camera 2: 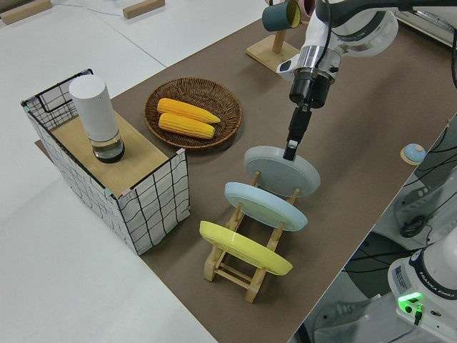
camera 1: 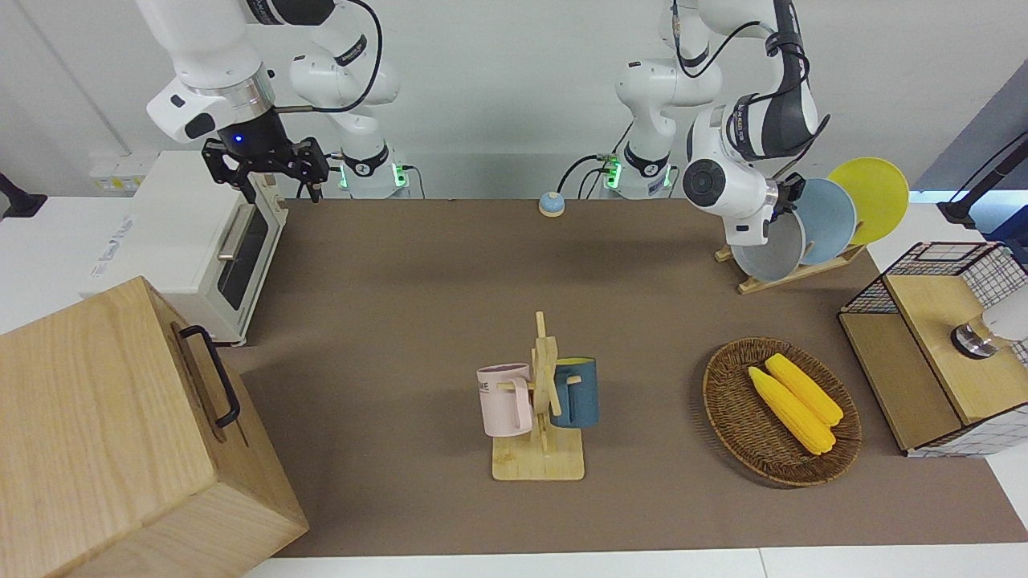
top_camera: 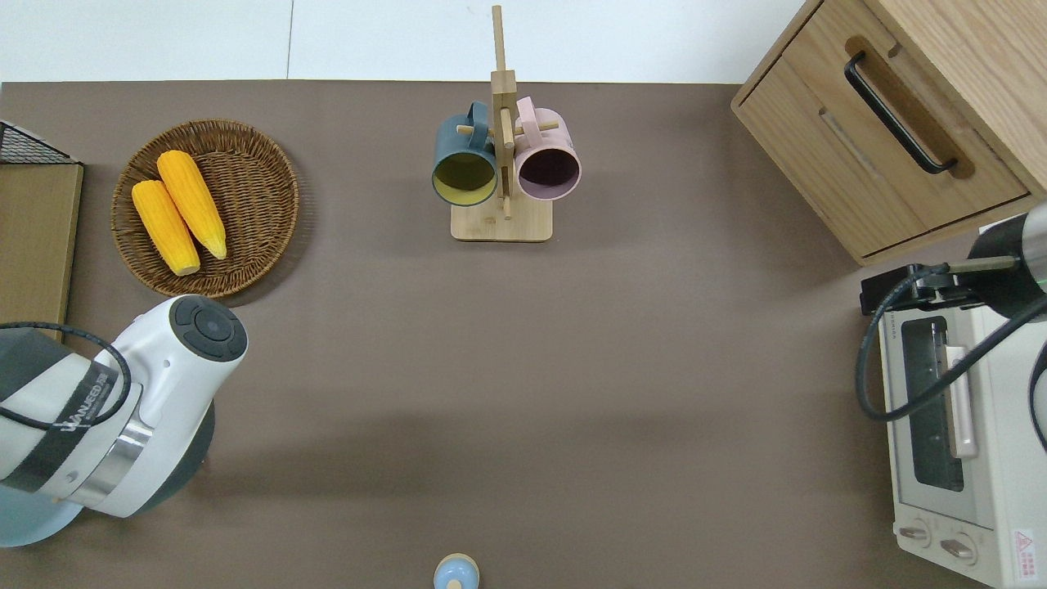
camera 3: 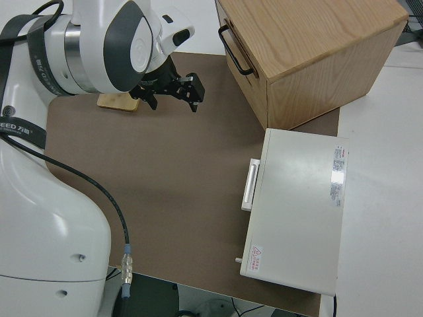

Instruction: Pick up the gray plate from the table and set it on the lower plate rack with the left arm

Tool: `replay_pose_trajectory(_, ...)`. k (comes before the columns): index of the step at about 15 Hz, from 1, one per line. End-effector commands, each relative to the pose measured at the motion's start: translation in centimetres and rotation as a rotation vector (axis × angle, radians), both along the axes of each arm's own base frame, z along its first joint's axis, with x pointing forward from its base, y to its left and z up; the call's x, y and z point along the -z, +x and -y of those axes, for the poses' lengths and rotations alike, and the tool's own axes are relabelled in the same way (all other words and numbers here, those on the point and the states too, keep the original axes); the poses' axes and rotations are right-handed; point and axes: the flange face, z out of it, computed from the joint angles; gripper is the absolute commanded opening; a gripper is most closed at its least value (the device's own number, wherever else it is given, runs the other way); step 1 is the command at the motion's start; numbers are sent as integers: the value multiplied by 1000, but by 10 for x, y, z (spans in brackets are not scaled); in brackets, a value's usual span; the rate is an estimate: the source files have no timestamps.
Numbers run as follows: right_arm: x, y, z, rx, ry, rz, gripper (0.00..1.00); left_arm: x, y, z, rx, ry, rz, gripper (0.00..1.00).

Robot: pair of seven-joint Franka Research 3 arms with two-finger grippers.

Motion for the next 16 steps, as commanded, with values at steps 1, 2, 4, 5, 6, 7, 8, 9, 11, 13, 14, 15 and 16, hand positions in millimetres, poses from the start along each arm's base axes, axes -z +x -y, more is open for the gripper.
replay_pose_trajectory(1, -3, 0, -1, 3, 3, 5, 983, 5, -4, -2, 9, 18, 13, 0)
replay_pose_trajectory(2, -3, 0, -1, 3, 3, 5, 983, 6, -4, -2, 8, 17, 10, 0)
replay_pose_trajectory(4, -3, 0, -1, 3, 3, 4, 983, 9, -5, -2, 9, 18, 8, 0)
replay_pose_trajectory(5, -3, 0, -1, 3, 3, 5, 983, 11, -5, -1, 8, 18, 9, 0)
replay_pose_trajectory(6, -3, 0, -1, 3, 3, 5, 983, 16, -5, 0, 8, 20, -4, 0)
replay_pose_trajectory(7, -3, 0, -1, 3, 3, 5, 983, 19, -5, 0, 9, 20, -10, 0)
replay_pose_trajectory(8, -3, 0, -1, 3, 3, 5, 983, 19, -5, 0, 8, 20, -12, 37)
replay_pose_trajectory(9, -3, 0, -1, 3, 3, 5, 983, 19, -4, 0, 9, 21, -13, 236)
replay_pose_trajectory(11, -3, 0, -1, 3, 3, 5, 983, 19, -4, 0, 9, 21, -13, 543)
replay_pose_trajectory(13, -3, 0, -1, 3, 3, 5, 983, 19, -4, 0, 12, 20, -10, 993)
replay_pose_trajectory(14, -3, 0, -1, 3, 3, 4, 983, 18, -4, 0, 11, 21, -10, 993)
replay_pose_trajectory(15, -3, 0, -1, 3, 3, 5, 983, 17, -3, 1, 12, 19, -6, 997)
replay_pose_trajectory(16, -3, 0, -1, 3, 3, 5, 983, 15, -1, 3, 17, 18, 1, 998)
